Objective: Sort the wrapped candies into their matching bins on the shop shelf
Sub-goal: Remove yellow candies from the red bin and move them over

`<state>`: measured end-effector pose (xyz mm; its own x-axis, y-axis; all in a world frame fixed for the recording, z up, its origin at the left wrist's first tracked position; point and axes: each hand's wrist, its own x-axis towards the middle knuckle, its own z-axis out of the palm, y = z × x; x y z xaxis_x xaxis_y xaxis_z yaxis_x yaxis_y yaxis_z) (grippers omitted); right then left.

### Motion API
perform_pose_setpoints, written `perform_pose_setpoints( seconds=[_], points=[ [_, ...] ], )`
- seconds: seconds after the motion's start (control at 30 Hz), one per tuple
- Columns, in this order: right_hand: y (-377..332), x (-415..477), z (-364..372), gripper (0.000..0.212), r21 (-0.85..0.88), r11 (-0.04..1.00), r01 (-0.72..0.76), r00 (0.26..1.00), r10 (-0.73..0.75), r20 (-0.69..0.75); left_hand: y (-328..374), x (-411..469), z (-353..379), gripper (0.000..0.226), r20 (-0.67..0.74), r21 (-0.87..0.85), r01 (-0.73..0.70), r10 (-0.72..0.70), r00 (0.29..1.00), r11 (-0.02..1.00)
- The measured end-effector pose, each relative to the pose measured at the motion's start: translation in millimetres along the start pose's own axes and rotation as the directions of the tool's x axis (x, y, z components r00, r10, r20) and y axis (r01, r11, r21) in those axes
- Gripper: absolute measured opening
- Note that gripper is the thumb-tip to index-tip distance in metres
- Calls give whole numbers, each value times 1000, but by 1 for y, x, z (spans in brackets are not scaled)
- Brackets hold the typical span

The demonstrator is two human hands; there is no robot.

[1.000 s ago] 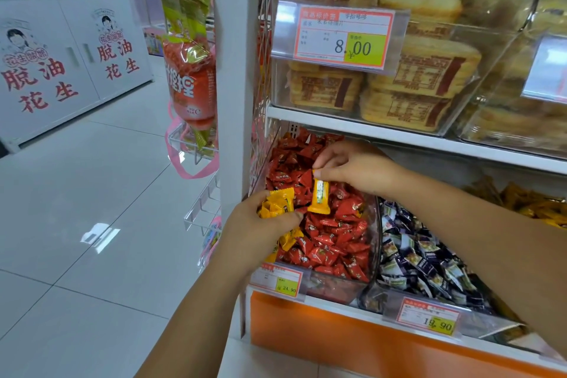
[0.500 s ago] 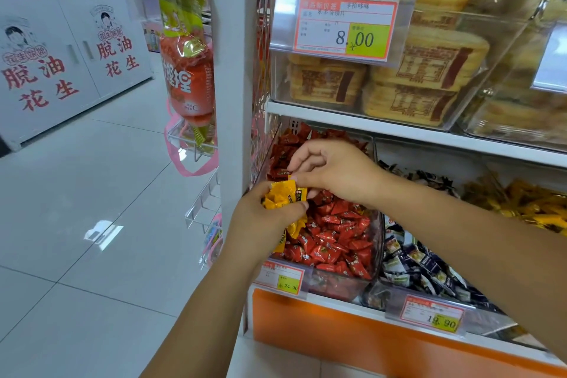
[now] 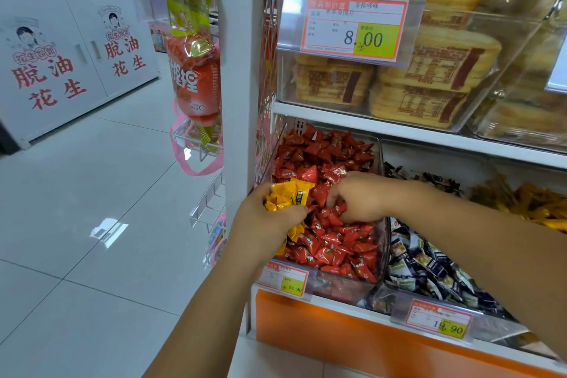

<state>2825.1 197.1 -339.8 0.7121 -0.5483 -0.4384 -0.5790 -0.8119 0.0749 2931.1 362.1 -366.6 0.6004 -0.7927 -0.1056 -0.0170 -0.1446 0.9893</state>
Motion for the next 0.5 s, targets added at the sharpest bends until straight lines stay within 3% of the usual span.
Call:
perform_pose_setpoints(
  seconds=[0.07, 0.2, 0.5],
  points=[
    [1, 8, 7, 59, -50, 998, -25, 1000, 24, -19, 0, 0, -1, 14, -1, 25, -3, 3, 1000, 1000],
    [1, 19, 18, 63, -115, 993, -26, 990, 10, -137, -1, 0, -2, 13, -5, 56, -3, 4, 1000, 998],
    [1, 23, 18, 64, 8, 1000, -2, 986, 4, -164, -2, 0, -2, 15, -11, 47, -2, 2, 1000, 999]
  ],
)
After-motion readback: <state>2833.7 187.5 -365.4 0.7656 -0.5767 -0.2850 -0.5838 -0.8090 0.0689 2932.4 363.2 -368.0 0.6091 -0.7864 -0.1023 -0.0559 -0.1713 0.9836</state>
